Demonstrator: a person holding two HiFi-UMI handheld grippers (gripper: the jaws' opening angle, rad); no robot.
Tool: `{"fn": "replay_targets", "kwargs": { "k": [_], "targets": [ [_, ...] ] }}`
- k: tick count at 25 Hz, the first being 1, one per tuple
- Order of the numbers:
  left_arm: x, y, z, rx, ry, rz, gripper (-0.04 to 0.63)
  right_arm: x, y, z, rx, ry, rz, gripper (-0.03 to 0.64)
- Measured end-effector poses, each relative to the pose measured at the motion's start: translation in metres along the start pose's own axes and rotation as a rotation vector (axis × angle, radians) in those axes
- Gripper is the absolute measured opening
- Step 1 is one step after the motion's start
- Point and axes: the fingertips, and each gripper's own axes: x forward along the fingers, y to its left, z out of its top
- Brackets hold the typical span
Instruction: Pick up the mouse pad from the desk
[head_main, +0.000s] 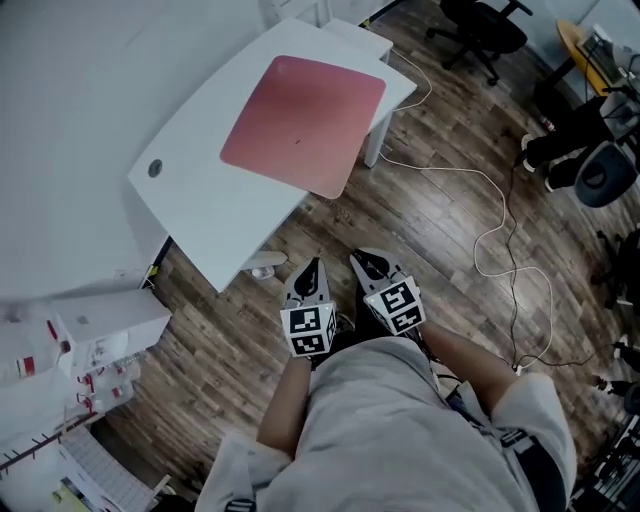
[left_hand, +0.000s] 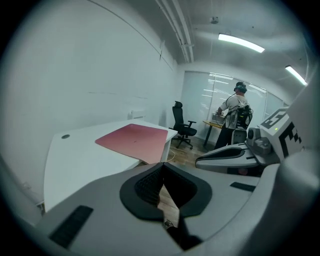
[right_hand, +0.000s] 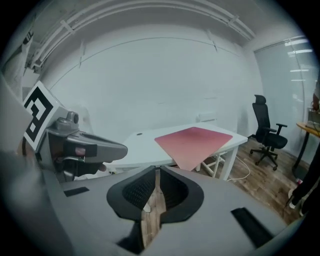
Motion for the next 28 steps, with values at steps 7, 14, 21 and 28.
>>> {"fn": "replay_targets", "kwargs": {
  "k": [7,14,21,28],
  "targets": [
    [0.056,0.011,-0.018,-0.019,0.146,0.041,0.012,0.051,-0.052,-0.009,0.043,0.047,0.077,0.043],
    [0.13,0.026,-0.043,-0.239,0.229,0.034,0.012,0.103,-0.086,-0.024,0.187,0.07,0.166,0.066],
    [0.188,0.054,-0.055,-0.499,0.214,-0.003,0.139,0.14,-0.137,-0.029,0.293,0.08,0.188,0.186],
    [0.198,0.06,-0.052,-0.64,0.181,-0.051,0.193,0.162,-0.159,-0.026,0.376,0.096,0.218,0.209]
  ]
}}
